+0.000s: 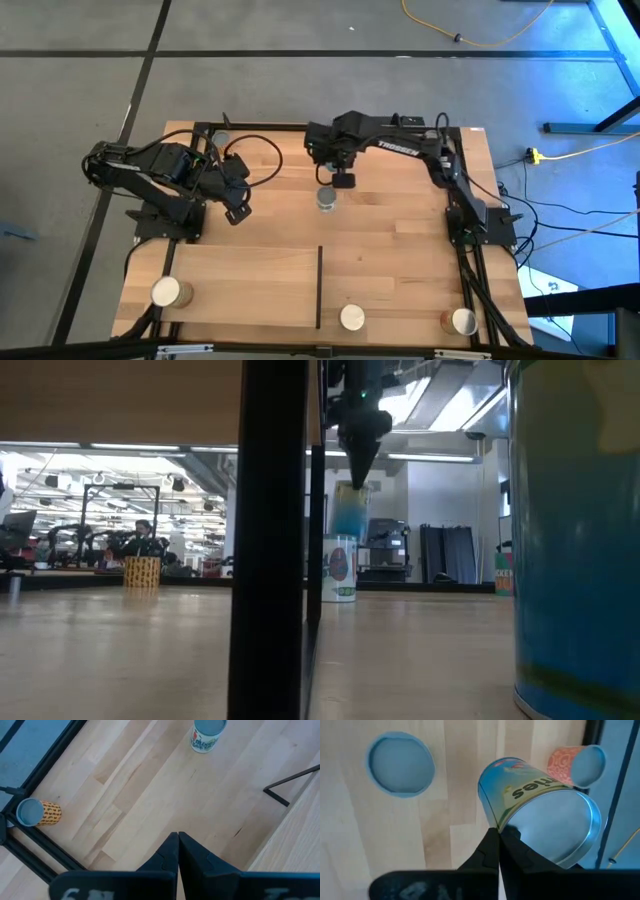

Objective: Pick and place cans onto a shelf
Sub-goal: Put the top canned cherries on the shelf

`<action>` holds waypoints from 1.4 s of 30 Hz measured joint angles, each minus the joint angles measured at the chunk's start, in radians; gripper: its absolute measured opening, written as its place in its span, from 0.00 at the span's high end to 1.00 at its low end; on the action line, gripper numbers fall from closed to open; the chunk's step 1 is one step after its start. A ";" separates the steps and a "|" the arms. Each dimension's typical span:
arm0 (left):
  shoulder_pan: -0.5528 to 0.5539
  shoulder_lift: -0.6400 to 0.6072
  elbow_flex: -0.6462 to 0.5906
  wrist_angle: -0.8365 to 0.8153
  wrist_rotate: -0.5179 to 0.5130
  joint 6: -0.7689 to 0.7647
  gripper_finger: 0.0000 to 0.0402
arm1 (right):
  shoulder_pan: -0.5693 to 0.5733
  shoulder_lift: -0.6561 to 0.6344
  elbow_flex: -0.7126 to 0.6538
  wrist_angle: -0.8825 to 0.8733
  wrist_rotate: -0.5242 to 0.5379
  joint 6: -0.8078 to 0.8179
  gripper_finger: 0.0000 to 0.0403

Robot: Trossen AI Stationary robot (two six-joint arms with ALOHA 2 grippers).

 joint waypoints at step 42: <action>0.000 0.000 0.000 0.000 0.030 -0.008 1.00 | -0.006 0.175 -0.005 0.049 -0.032 0.001 0.97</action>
